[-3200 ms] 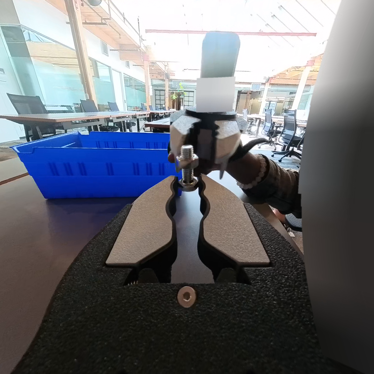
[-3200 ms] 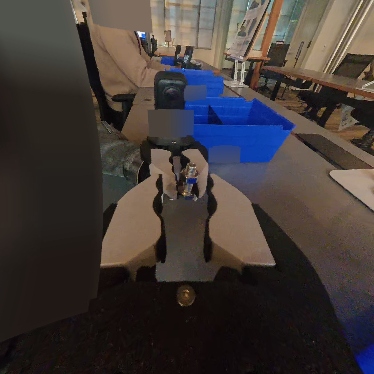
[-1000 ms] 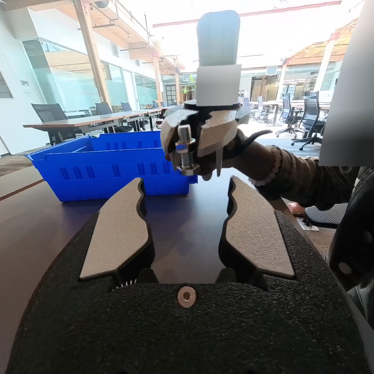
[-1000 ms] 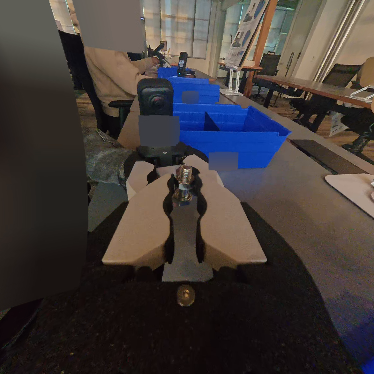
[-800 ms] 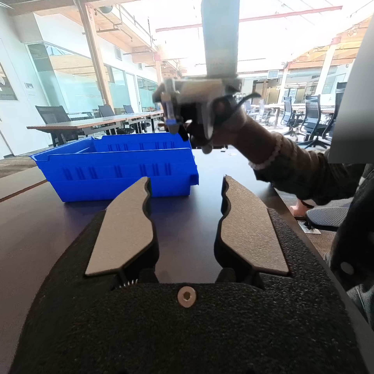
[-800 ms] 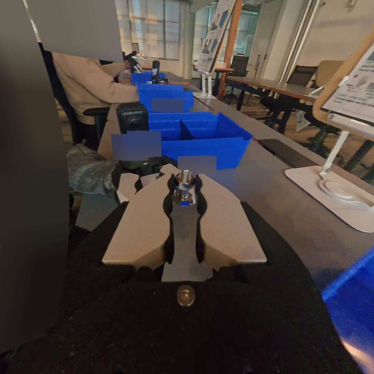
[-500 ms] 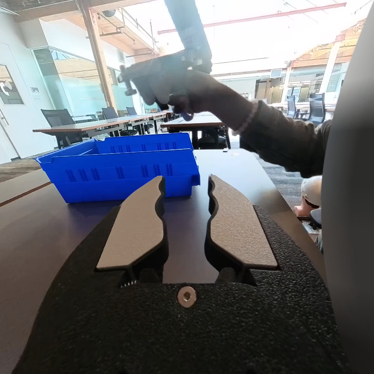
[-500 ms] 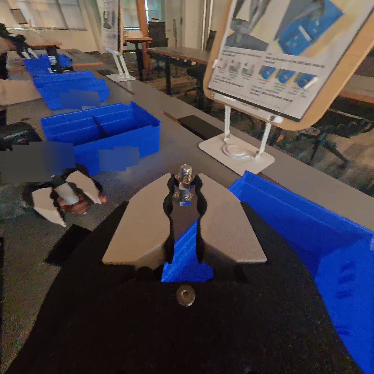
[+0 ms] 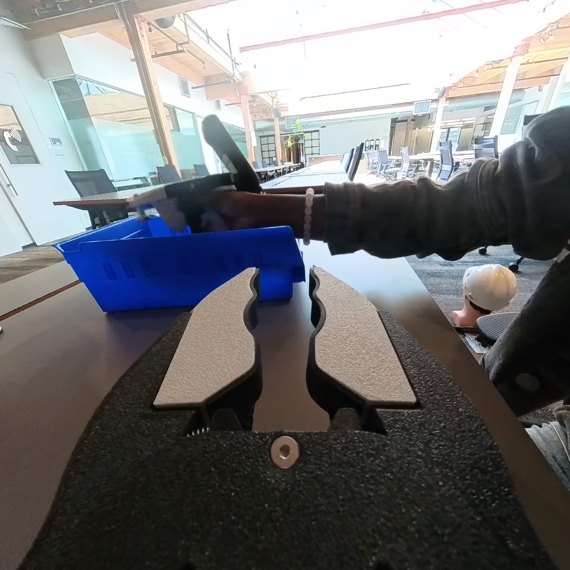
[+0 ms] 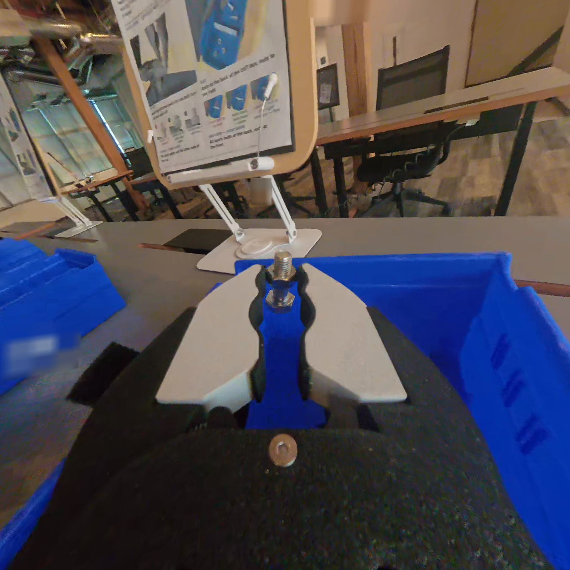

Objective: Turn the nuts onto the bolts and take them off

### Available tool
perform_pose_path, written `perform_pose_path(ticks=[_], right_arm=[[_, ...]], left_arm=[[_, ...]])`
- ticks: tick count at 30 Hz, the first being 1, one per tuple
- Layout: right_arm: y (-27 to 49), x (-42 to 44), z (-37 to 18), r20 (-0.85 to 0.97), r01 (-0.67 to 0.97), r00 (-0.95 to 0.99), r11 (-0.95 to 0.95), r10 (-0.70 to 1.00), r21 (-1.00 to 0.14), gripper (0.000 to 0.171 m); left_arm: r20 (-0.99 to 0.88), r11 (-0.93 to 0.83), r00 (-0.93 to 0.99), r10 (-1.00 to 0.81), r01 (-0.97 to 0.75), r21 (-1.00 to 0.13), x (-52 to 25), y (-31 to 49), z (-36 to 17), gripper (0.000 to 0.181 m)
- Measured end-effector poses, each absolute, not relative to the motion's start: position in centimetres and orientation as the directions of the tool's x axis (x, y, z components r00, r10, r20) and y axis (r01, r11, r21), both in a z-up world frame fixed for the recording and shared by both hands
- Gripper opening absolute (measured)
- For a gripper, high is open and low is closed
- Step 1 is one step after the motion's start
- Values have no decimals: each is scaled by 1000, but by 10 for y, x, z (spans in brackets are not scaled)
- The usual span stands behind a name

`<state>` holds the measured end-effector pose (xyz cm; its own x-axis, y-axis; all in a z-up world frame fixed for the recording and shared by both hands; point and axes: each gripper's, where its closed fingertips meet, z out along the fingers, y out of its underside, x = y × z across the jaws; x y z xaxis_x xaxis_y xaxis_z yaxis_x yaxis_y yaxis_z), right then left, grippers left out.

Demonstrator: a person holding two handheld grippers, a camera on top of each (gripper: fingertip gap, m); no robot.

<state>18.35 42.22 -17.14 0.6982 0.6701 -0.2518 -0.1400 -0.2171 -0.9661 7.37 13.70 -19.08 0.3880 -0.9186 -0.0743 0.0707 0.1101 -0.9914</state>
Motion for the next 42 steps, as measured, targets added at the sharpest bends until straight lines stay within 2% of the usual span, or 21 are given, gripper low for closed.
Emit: perform_pose_path(ticks=[9,15,22,33,38,42], right_arm=[[425,178,-237,-110,117,755,-297,647,-948,19],[426,176,-260,-92,216,768,-391,634,-895,19],[426,175,-279,-64,301,771,-451,634,-840,19],[425,177,-284,-64,321,775,-479,629,-817,20],[419,179,-282,-83,335,775,-519,626,-787,30],[413,178,-269,-116,319,770,-535,628,-782,53]], left_arm=[[-73,110,381,-922,75,-991,75,136,-190,28],[-78,113,378,-922,71,-991,76,136,-191,28],[-80,115,376,-923,70,-991,76,136,-191,28],[-75,110,373,-925,73,-991,76,136,-190,28],[-76,110,376,-923,69,-992,76,137,-191,29],[-61,98,398,-916,74,-992,75,140,-190,34]])
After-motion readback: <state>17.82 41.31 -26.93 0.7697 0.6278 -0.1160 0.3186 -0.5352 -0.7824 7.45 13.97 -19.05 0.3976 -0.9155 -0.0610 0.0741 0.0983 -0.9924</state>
